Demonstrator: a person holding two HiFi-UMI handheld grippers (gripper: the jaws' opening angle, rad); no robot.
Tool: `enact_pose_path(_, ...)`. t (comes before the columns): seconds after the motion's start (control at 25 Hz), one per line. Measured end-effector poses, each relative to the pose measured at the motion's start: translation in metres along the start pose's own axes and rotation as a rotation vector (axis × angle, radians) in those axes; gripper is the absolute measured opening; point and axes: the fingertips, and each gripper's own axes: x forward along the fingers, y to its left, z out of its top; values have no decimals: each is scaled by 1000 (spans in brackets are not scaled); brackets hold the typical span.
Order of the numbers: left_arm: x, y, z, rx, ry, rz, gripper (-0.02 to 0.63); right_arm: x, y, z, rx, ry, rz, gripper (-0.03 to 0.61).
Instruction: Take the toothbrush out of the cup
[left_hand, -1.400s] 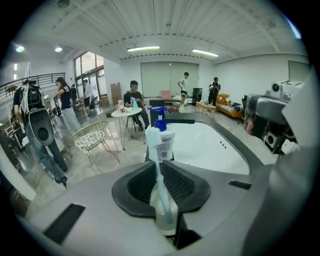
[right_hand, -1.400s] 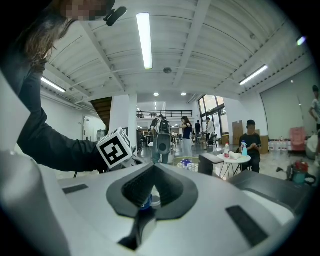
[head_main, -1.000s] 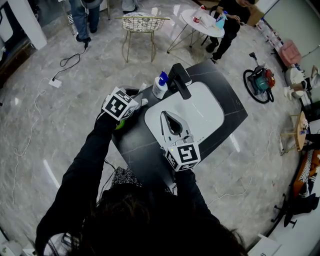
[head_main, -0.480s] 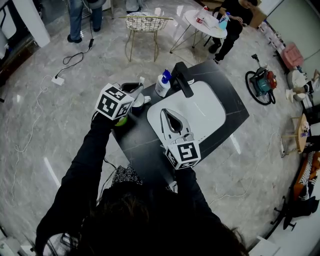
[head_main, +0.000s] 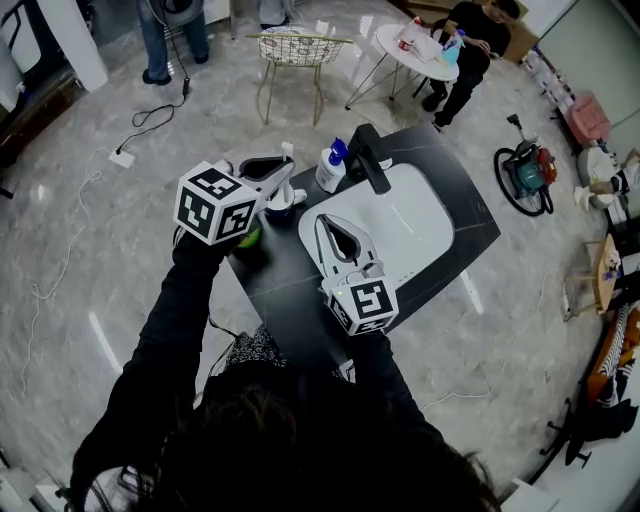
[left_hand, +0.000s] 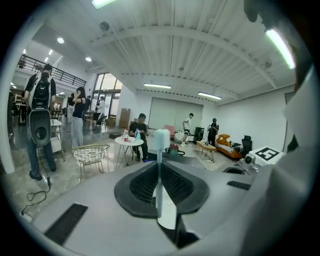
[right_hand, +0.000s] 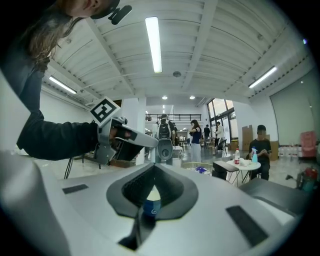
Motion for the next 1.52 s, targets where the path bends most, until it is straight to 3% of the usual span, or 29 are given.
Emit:
enact_pose_path(0.28, -21, -33, 14, 8, -37, -51, 28, 4, 9, -20, 30, 52, 44, 8)
enact_pose_path(0.48, -31, -55, 22, -1, -61, -92, 28, 9, 19, -37, 39, 105, 84, 63)
enact_pose_path(1.24, -42, -93, 21, 27, -57, -144, 28, 9, 39, -41, -23, 140, 139, 54)
enact_pose_path(1.52, -44, -103, 25, 159, -176, -113, 31, 3, 34, -40, 4, 127, 128, 48)
